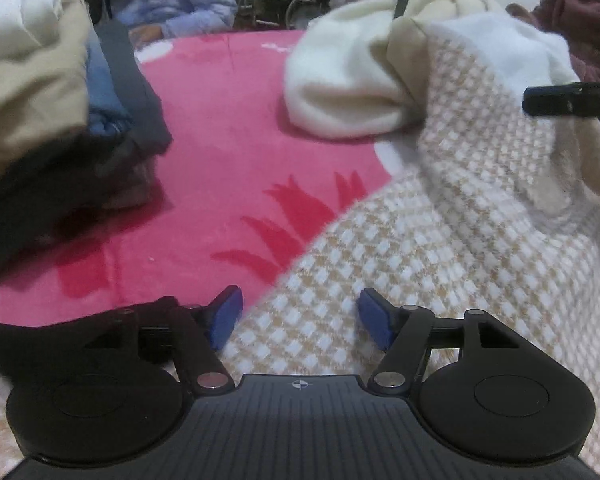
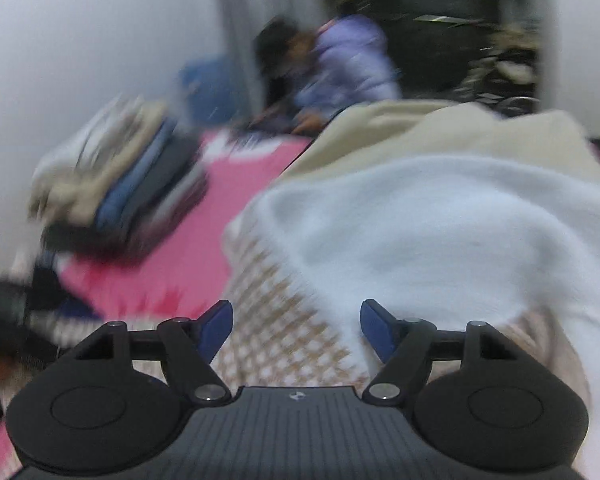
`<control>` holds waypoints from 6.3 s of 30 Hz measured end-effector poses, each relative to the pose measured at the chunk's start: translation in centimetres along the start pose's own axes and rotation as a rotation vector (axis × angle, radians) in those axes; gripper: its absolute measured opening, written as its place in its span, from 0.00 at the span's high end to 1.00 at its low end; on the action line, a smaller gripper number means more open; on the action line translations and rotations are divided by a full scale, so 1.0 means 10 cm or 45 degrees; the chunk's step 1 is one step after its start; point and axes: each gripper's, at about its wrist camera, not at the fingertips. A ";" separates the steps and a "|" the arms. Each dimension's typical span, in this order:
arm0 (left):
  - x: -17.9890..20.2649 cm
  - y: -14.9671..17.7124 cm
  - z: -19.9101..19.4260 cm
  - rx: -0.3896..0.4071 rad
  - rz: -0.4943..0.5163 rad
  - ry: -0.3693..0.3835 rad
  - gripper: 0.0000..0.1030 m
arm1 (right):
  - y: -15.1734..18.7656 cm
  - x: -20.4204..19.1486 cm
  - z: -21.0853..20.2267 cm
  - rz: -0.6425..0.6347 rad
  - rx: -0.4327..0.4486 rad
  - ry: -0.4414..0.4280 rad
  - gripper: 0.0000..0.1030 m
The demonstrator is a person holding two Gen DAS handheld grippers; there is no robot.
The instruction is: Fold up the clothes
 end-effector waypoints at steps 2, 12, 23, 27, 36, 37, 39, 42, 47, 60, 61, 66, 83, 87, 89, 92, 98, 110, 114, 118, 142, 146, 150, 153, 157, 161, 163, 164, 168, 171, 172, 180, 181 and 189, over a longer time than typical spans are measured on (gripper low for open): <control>-0.01 0.01 0.03 0.016 -0.003 0.016 0.52 | -0.07 -0.05 0.08 -0.075 -0.063 0.001 0.42; 0.22 0.10 -0.21 0.227 0.097 -0.188 0.97 | -0.34 -0.17 -0.30 0.026 0.214 -0.064 0.97; 0.07 -0.22 -0.11 0.252 0.086 -0.305 0.97 | -0.59 -0.16 0.07 -0.006 0.262 0.095 0.97; 0.11 -0.20 0.09 0.163 0.151 -0.363 0.93 | -0.54 -0.28 0.49 -0.146 0.117 0.237 0.96; 0.09 -0.19 -0.03 0.103 0.070 -0.458 0.48 | -0.56 -0.21 0.15 -0.041 0.184 0.323 0.40; 0.05 -0.19 -0.09 0.110 0.027 -0.453 0.46 | -0.57 -0.13 0.02 0.012 0.210 0.312 0.39; 0.00 -0.16 -0.32 0.166 -0.045 -0.454 0.45 | -0.58 0.03 -0.26 0.127 0.254 0.288 0.39; -0.02 -0.07 -0.73 0.237 -0.134 -0.406 0.45 | -0.40 0.21 -0.81 0.294 0.286 0.179 0.39; 0.41 0.32 -1.55 0.259 -0.094 -0.163 0.31 | 0.37 0.19 -1.74 0.399 0.110 -0.187 0.39; 1.60 2.01 -1.89 -0.416 -0.047 0.602 0.31 | 2.90 -0.29 -2.07 0.640 -0.680 -0.203 0.53; 1.61 2.07 -1.87 -0.455 -0.075 0.638 0.31 | 2.97 -0.27 -2.07 0.672 -0.695 -0.222 0.53; 1.60 2.32 -1.71 -0.605 -0.248 0.714 0.32 | 2.98 -0.32 -2.05 0.696 -0.682 -0.313 0.92; 1.57 2.48 -1.65 -0.572 -0.441 0.732 0.31 | 2.76 -0.27 -1.95 0.586 -0.470 -0.214 0.94; 1.66 2.54 -1.67 -0.546 -0.443 0.719 0.32 | 2.79 -0.39 -1.96 0.454 -0.457 -0.143 0.94; 1.71 2.56 -1.66 -0.531 -0.449 0.690 0.37 | 2.80 -0.48 -1.95 0.376 -0.462 -0.100 0.94; 1.77 2.59 -1.67 -0.511 -0.438 0.628 0.58 | 2.85 -0.55 -1.99 0.313 -0.477 -0.055 0.94; 1.78 2.61 -1.64 -0.517 -0.465 0.583 0.83 | 2.93 -0.47 -2.17 0.439 -0.483 0.044 0.80; 1.79 2.64 -1.62 -0.495 -0.531 0.544 0.86 | 3.64 -0.04 -2.25 1.250 -0.418 -0.295 0.49; 1.76 2.68 -1.61 -0.467 -0.628 0.573 0.95 | 3.60 -0.02 -2.17 1.230 -0.261 -0.360 0.71; 1.48 2.70 -1.67 -0.495 -0.846 0.780 0.96 | 3.40 -0.17 -2.33 1.036 -0.221 -0.326 0.89; 1.70 2.78 -1.92 -0.725 -0.178 0.672 0.78 | 3.56 -0.58 -2.72 0.769 -0.696 -0.174 0.52; 1.59 2.51 -2.11 -0.695 -0.113 0.590 0.76 | 3.38 -0.43 -3.11 0.692 -0.618 -0.061 0.53; 1.58 1.95 -2.14 -0.464 0.070 0.458 0.65 | 2.86 -0.48 -3.15 0.481 -0.338 -0.061 0.56; 1.76 1.55 -1.88 -0.270 0.096 0.385 0.63 | 2.57 -0.65 -2.87 0.254 -0.237 -0.069 0.66; 1.99 1.29 -1.45 -0.114 0.163 0.237 0.63 | 2.56 -0.83 -2.28 0.041 -0.330 -0.011 0.74; 2.01 1.24 -1.16 -0.045 0.124 0.186 0.63 | 2.81 -0.69 -1.91 0.055 -0.442 0.059 0.74; 2.08 1.21 -1.08 -0.030 0.123 0.213 0.62 | 2.78 -0.63 -1.99 0.128 -0.423 0.016 0.74; 2.12 1.20 -1.05 -0.022 0.122 0.226 0.62 | 2.72 -0.59 -2.09 0.159 -0.411 -0.016 0.74; 2.35 1.15 -0.95 0.007 0.152 0.324 0.62 | 2.37 -0.21 -2.51 0.282 -0.205 0.128 0.67; 2.54 1.13 -0.90 0.023 0.172 0.422 0.62 | 2.19 0.23 -2.74 0.367 -0.163 0.441 0.60; 2.60 1.13 -0.90 0.020 0.176 0.454 0.62 | 2.21 0.37 -2.82 0.429 -0.177 0.523 0.59; 2.99 1.24 -0.93 -0.021 0.308 0.654 0.62 | 2.90 0.55 -3.00 0.741 -0.400 0.659 0.49; 3.03 1.26 -0.94 -0.028 0.324 0.673 0.62 | 2.90 0.56 -2.93 0.712 -0.426 0.679 0.45; 3.31 1.39 -1.12 -0.030 0.453 0.808 0.62 | 2.91 0.80 -2.40 0.598 -0.611 0.635 0.53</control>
Point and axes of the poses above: each gripper's, at about its wrist camera, not at the fingertips, and z roughly the way its jaws point, x to its right, y to its underside, and after that the axes turned 5 degrees about -x, right-handed
